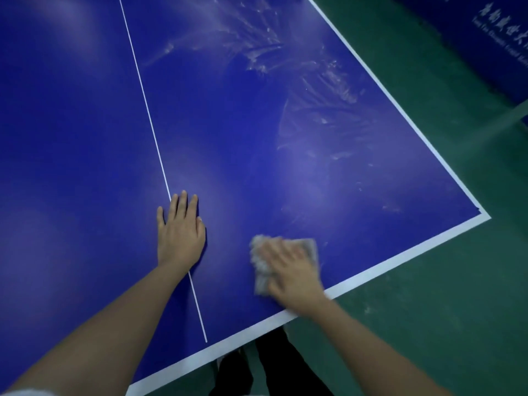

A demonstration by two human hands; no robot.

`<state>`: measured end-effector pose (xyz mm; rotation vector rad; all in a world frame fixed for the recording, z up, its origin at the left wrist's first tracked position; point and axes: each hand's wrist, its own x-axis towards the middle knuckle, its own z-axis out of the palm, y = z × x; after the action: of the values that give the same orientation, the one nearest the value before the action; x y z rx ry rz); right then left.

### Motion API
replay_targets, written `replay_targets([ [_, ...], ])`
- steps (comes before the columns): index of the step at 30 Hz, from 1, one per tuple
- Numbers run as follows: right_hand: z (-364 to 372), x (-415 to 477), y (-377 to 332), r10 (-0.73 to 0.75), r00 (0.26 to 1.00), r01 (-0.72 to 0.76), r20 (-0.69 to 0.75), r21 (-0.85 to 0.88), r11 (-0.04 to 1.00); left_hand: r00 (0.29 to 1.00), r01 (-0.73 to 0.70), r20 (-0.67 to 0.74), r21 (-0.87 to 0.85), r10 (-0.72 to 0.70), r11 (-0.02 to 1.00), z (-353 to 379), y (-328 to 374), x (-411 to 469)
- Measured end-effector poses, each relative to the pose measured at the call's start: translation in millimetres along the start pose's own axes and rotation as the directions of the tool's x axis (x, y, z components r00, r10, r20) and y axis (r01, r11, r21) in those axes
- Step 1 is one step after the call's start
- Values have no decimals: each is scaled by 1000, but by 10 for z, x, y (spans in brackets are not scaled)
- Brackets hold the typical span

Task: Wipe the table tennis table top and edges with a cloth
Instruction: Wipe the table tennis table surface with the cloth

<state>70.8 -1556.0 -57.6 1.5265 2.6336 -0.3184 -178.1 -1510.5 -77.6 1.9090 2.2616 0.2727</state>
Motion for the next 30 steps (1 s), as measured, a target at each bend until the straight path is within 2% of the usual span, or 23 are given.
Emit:
replay_targets([
  [1,-53,9,304,170,985,-170,-33,-8,985,1000,0,0,-1,0,1000,-1,2,1],
  [2,-108,-8,595,340,939,-341,-50,-5,940,1000,0,0,0,0,1000,-2,4,0],
  [4,-159,-73,991,601,797,-598,-60,63,799,1000,0,0,8,0,1000,-2,11,-6],
  [6,-137,-49,994,725,687,-713,-46,148,685,1000,4,1,12,-4,1000,-1,13,-14],
  [7,-108,-11,857,735,676,-721,-55,156,675,1000,3,0,14,-3,1000,0,13,-13],
  [8,-76,26,653,699,712,-688,-68,134,713,1000,1,-2,16,-1,1000,-1,10,-8],
  [9,-43,49,414,616,783,-608,-85,104,787,1000,2,-2,20,-2,1000,-1,8,-5],
  [11,11,48,-46,367,924,-363,-110,52,930,1000,5,1,27,-5,1000,0,10,0],
  [13,-1,78,-210,192,980,-189,-61,49,981,1000,4,3,31,-5,1000,1,18,-1],
  [15,-63,253,-1,123,992,-123,-19,17,992,1000,2,7,34,-2,999,-10,22,-4],
  [17,-139,523,429,188,982,-188,-32,-16,982,1000,6,5,30,-6,1000,-29,29,-10],
  [21,-342,1087,1286,454,887,-456,-92,-7,890,1000,20,-1,44,-20,999,-35,37,-3],
  [24,-428,1244,1391,494,866,-491,-74,57,870,1000,28,3,55,-28,998,-46,33,10],
  [26,-372,1088,1121,358,931,-358,-74,19,934,999,34,4,51,-34,998,-45,39,12],
  [28,-262,762,708,70,997,-70,-31,-13,997,999,46,10,43,-46,998,-50,55,9],
  [30,-200,445,340,-218,974,216,56,36,976,998,57,12,37,-58,998,-64,70,18],
])
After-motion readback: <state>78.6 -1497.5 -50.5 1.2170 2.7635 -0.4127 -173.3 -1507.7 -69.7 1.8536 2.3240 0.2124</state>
